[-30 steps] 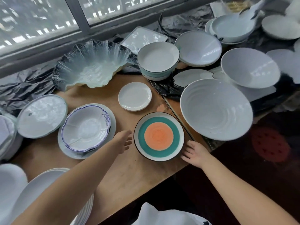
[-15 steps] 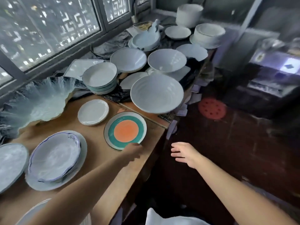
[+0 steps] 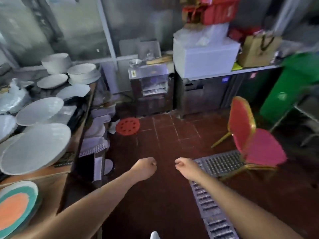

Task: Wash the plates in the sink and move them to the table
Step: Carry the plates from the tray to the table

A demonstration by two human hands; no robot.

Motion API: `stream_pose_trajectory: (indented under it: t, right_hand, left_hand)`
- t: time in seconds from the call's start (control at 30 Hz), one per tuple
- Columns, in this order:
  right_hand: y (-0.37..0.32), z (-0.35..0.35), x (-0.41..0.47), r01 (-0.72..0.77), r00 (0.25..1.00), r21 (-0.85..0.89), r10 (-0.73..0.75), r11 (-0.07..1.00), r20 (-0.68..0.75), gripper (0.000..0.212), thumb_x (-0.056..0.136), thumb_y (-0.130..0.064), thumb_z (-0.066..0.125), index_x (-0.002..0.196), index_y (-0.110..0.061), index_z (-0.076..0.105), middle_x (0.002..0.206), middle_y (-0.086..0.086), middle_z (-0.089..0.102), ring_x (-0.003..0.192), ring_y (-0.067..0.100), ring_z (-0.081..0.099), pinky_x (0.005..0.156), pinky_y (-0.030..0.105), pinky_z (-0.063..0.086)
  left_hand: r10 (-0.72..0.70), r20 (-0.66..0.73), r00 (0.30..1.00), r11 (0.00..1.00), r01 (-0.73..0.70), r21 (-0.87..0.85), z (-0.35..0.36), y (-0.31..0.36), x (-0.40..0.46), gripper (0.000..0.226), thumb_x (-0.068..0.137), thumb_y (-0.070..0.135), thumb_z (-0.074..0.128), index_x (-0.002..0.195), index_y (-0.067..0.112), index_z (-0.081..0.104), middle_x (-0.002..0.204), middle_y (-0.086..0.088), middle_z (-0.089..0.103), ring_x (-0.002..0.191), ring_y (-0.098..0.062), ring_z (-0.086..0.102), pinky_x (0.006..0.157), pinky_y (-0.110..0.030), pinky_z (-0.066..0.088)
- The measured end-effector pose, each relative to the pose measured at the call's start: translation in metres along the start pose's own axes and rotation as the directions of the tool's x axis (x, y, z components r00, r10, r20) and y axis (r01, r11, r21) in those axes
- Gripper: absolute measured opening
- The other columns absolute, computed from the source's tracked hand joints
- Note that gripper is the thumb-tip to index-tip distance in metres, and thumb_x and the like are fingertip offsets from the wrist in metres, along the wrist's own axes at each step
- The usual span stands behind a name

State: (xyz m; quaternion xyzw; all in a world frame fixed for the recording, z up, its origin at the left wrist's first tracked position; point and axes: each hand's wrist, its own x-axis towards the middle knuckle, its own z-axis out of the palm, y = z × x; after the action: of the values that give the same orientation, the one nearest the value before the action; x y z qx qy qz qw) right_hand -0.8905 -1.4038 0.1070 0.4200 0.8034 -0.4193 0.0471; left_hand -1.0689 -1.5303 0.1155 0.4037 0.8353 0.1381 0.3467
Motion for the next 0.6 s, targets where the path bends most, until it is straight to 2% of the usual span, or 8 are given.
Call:
stream_pose_trajectory:
  t: [0.07, 0.13, 0.23, 0.27, 0.33, 0.43, 0.53, 0.6]
  right_hand:
    - [0.054, -0.055, -0.023, -0.012, 0.998, -0.043, 0.009, 0.999, -0.063, 0.035, 0.103, -0.026, 0.047, 0.134, -0.019, 0.062, 0.131, 0.004, 0.067, 0.104, 0.016, 0.065, 0.084, 0.027, 0.046]
    - [0.105, -0.109, -0.050, -0.026, 0.991, -0.089, 0.014, 0.996, -0.137, 0.035, 0.104, -0.026, 0.045, 0.134, -0.018, 0.061, 0.127, 0.005, 0.068, 0.095, 0.016, 0.066, 0.077, 0.027, 0.046]
    - [0.179, -0.177, -0.089, -0.099, 0.973, -0.129, 0.069, 0.987, -0.220, 0.018, 0.100, -0.025, 0.049, 0.111, -0.024, 0.064, 0.098, 0.003, 0.069, 0.091, 0.023, 0.069, 0.065, 0.029, 0.044]
    - [0.201, -0.197, -0.100, -0.144, 0.961, -0.139, 0.105, 0.980, -0.254, 0.014, 0.098, -0.025, 0.050, 0.103, -0.024, 0.063, 0.097, 0.006, 0.069, 0.094, 0.027, 0.069, 0.066, 0.029, 0.043]
    - [0.241, -0.233, -0.120, -0.202, 0.936, -0.127, 0.153, 0.971, -0.318, 0.020, 0.095, -0.029, 0.049, 0.103, -0.020, 0.064, 0.107, 0.010, 0.070, 0.104, 0.032, 0.066, 0.077, 0.034, 0.049]
    - [0.295, -0.287, -0.148, -0.247, 0.886, -0.084, 0.190, 0.965, -0.422, 0.038, 0.095, -0.033, 0.046, 0.122, -0.015, 0.066, 0.124, 0.011, 0.068, 0.118, 0.034, 0.061, 0.097, 0.041, 0.049]
    - [0.358, -0.341, -0.169, -0.317, 0.823, -0.031, 0.259, 0.948, -0.505, 0.035, 0.098, -0.028, 0.050, 0.129, -0.017, 0.064, 0.129, 0.009, 0.065, 0.124, 0.031, 0.058, 0.100, 0.038, 0.048]
    - [0.400, -0.373, -0.181, -0.363, 0.772, 0.012, 0.308, 0.932, -0.556, 0.035, 0.096, -0.029, 0.051, 0.128, -0.021, 0.064, 0.128, 0.007, 0.064, 0.124, 0.028, 0.056, 0.100, 0.036, 0.048]
  left_hand:
    - [0.099, 0.002, 0.995, 0.993, -0.099, 0.066, 0.028, 0.075, 0.016, 0.025, 0.097, 0.023, 0.049, 0.109, 0.019, 0.070, 0.107, -0.004, 0.072, 0.094, -0.021, 0.068, 0.077, -0.027, 0.052]
    - [0.198, 0.034, 0.980, 0.969, -0.201, 0.146, 0.058, 0.149, 0.031, 0.026, 0.097, 0.026, 0.049, 0.114, 0.020, 0.069, 0.111, -0.003, 0.071, 0.099, -0.023, 0.067, 0.080, -0.028, 0.052]
    - [0.333, 0.108, 0.937, 0.906, -0.349, 0.239, 0.105, 0.249, 0.046, 0.030, 0.097, 0.031, 0.047, 0.120, 0.023, 0.064, 0.117, -0.002, 0.067, 0.104, -0.024, 0.065, 0.086, -0.032, 0.053]
    - [0.380, 0.136, 0.915, 0.875, -0.403, 0.269, 0.119, 0.280, 0.049, 0.032, 0.097, 0.033, 0.046, 0.122, 0.023, 0.063, 0.120, -0.003, 0.065, 0.110, -0.024, 0.063, 0.091, -0.033, 0.052]
    - [0.447, 0.188, 0.875, 0.809, -0.485, 0.333, 0.148, 0.340, 0.055, 0.035, 0.097, 0.035, 0.045, 0.126, 0.024, 0.061, 0.124, -0.004, 0.062, 0.120, -0.025, 0.058, 0.101, -0.037, 0.048]
    - [0.516, 0.260, 0.816, 0.714, -0.578, 0.395, 0.187, 0.425, 0.065, 0.037, 0.096, 0.037, 0.044, 0.127, 0.025, 0.060, 0.127, -0.005, 0.060, 0.123, -0.027, 0.057, 0.104, -0.041, 0.048]
    - [0.572, 0.340, 0.746, 0.608, -0.664, 0.435, 0.227, 0.509, 0.084, 0.042, 0.095, 0.041, 0.043, 0.130, 0.024, 0.057, 0.131, -0.005, 0.058, 0.122, -0.029, 0.058, 0.101, -0.044, 0.050]
    - [0.602, 0.380, 0.702, 0.544, -0.709, 0.448, 0.255, 0.563, 0.100, 0.051, 0.094, 0.043, 0.043, 0.142, 0.025, 0.052, 0.144, -0.007, 0.053, 0.131, -0.029, 0.053, 0.106, -0.044, 0.047]
